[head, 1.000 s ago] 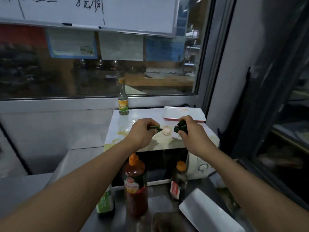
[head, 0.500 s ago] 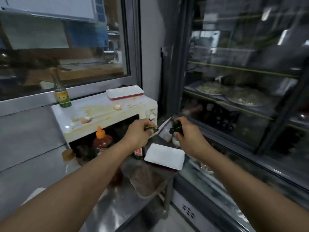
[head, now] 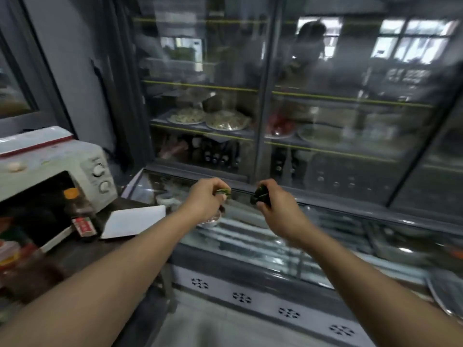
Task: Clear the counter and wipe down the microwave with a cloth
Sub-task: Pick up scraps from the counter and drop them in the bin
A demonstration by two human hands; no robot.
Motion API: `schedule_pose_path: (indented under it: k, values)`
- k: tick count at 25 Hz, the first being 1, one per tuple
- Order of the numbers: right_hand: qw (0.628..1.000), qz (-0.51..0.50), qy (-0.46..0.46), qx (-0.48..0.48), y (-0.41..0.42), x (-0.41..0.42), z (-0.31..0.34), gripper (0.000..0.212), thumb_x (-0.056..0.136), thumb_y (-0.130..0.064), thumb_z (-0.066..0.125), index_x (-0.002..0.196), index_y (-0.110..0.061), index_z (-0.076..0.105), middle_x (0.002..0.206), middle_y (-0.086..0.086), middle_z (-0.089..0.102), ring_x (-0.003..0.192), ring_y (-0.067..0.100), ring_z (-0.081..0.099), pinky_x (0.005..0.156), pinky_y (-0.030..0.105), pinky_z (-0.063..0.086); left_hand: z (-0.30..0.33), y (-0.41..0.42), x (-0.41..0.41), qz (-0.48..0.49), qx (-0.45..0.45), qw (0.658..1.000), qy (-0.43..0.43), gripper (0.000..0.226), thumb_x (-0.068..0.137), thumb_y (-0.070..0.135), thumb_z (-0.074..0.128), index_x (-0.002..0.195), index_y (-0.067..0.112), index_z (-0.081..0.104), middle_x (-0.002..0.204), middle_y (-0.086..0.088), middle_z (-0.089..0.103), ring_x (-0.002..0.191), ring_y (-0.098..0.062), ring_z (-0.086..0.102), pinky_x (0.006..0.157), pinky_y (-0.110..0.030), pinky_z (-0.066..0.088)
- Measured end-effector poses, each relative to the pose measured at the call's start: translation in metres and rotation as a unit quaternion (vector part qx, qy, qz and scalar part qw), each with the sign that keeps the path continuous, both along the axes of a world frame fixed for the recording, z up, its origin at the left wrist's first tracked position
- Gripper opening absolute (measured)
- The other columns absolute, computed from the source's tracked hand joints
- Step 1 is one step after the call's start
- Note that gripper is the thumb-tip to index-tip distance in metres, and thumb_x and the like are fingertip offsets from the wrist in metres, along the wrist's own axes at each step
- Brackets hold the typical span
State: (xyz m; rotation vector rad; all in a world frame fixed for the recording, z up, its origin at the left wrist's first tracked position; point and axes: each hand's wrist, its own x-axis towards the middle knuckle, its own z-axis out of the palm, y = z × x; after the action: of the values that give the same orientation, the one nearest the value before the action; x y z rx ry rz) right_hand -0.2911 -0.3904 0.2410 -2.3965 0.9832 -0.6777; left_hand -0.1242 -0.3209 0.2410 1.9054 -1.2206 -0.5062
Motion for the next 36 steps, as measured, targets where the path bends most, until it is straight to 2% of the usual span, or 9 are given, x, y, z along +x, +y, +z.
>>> schedule_pose_path:
  k: [3, 6, 12, 20, 24, 27, 29, 32, 36]
  values:
    - [0.998, -0.056, 0.001, 0.011, -0.004, -0.085, -0.007, 0.034, 0.093, -0.012, 0.053, 0.126, -0.010, 0.044, 0.122, 0.011, 0.056, 0.104, 0.024, 0.054, 0.077, 0.025, 0.037, -0.005, -0.019, -0.082, -0.057, 0.014, 0.998, 0.002, 0.013, 0.093, 0.008, 0.055, 0.099, 0.015, 0.063, 0.104, -0.008, 0.066, 0.092, -0.022, 0.060, 0.079, -0.031, 0.048]
    - [0.995, -0.099, -0.009, 0.032, 0.004, -0.177, -0.012, 0.028, 0.094, -0.010, 0.051, 0.121, -0.012, 0.046, 0.117, 0.006, 0.058, 0.092, 0.012, 0.050, 0.076, 0.023, 0.038, -0.010, -0.026, -0.175, -0.110, 0.020, 0.994, 0.004, 0.013, 0.093, 0.011, 0.055, 0.100, 0.018, 0.063, 0.102, -0.004, 0.065, 0.093, -0.020, 0.061, 0.078, -0.032, 0.048]
    - [0.978, -0.206, -0.004, 0.036, 0.034, -0.354, -0.025, 0.031, 0.093, -0.011, 0.053, 0.123, -0.009, 0.046, 0.119, 0.007, 0.058, 0.096, 0.015, 0.051, 0.072, 0.016, 0.032, -0.019, -0.030, -0.346, -0.215, 0.018, 0.976, 0.010, 0.015, 0.093, 0.009, 0.055, 0.103, 0.016, 0.064, 0.098, -0.002, 0.065, 0.085, -0.015, 0.059, 0.060, -0.018, 0.044]
    - [0.921, -0.386, -0.006, 0.052, 0.067, -0.564, -0.039, 0.030, 0.093, -0.012, 0.052, 0.122, -0.013, 0.045, 0.115, 0.009, 0.057, 0.089, 0.014, 0.045, 0.074, 0.028, 0.040, -0.033, -0.059, -0.562, -0.378, 0.026, 0.925, 0.000, 0.013, 0.090, 0.008, 0.058, 0.094, 0.018, 0.065, 0.089, 0.001, 0.062, 0.077, -0.011, 0.054, 0.069, -0.022, 0.039]
    - [0.880, -0.471, -0.015, 0.060, 0.067, -0.651, -0.045, 0.029, 0.092, -0.011, 0.053, 0.121, -0.014, 0.046, 0.116, 0.006, 0.056, 0.096, 0.018, 0.051, 0.076, 0.027, 0.044, -0.044, -0.091, -0.661, -0.453, 0.041, 0.891, -0.001, 0.015, 0.090, 0.007, 0.058, 0.095, 0.020, 0.064, 0.105, -0.001, 0.066, 0.090, -0.014, 0.059, 0.077, -0.025, 0.044]
    - [0.856, -0.514, -0.016, 0.061, 0.052, -0.711, -0.049, 0.026, 0.092, -0.010, 0.052, 0.117, -0.014, 0.046, 0.115, 0.006, 0.056, 0.095, 0.018, 0.051, 0.073, 0.024, 0.043, -0.050, -0.123, -0.728, -0.495, 0.043, 0.868, 0.002, 0.017, 0.089, 0.006, 0.058, 0.090, 0.023, 0.063, 0.103, -0.001, 0.066, 0.100, -0.018, 0.061, 0.092, -0.032, 0.048]
    - [0.838, -0.541, -0.013, 0.069, 0.038, -0.748, -0.051, 0.029, 0.093, -0.010, 0.051, 0.121, -0.012, 0.045, 0.119, 0.008, 0.055, 0.097, 0.019, 0.050, 0.079, 0.028, 0.042, -0.053, -0.149, -0.769, -0.518, 0.034, 0.855, -0.002, 0.016, 0.089, 0.006, 0.059, 0.090, 0.021, 0.064, 0.097, 0.000, 0.067, 0.097, -0.019, 0.062, 0.088, -0.031, 0.048]
    - [0.811, -0.580, -0.014, 0.079, 0.009, -0.805, -0.051, 0.030, 0.094, -0.011, 0.050, 0.123, -0.012, 0.044, 0.122, 0.007, 0.054, 0.093, 0.014, 0.045, 0.077, 0.025, 0.037, -0.052, -0.192, -0.835, -0.552, 0.033, 0.833, -0.009, 0.014, 0.090, 0.008, 0.058, 0.095, 0.020, 0.065, 0.097, 0.000, 0.067, 0.090, -0.015, 0.061, 0.078, -0.024, 0.042]
    - [0.778, -0.622, -0.032, 0.084, -0.018, -0.869, -0.047, 0.030, 0.094, -0.011, 0.049, 0.124, -0.012, 0.044, 0.120, 0.006, 0.054, 0.090, 0.012, 0.045, 0.074, 0.022, 0.037, -0.047, -0.238, -0.915, -0.583, 0.032, 0.811, -0.025, 0.017, 0.091, 0.010, 0.058, 0.105, 0.013, 0.066, 0.103, -0.004, 0.066, 0.097, -0.019, 0.060, 0.084, -0.026, 0.045]
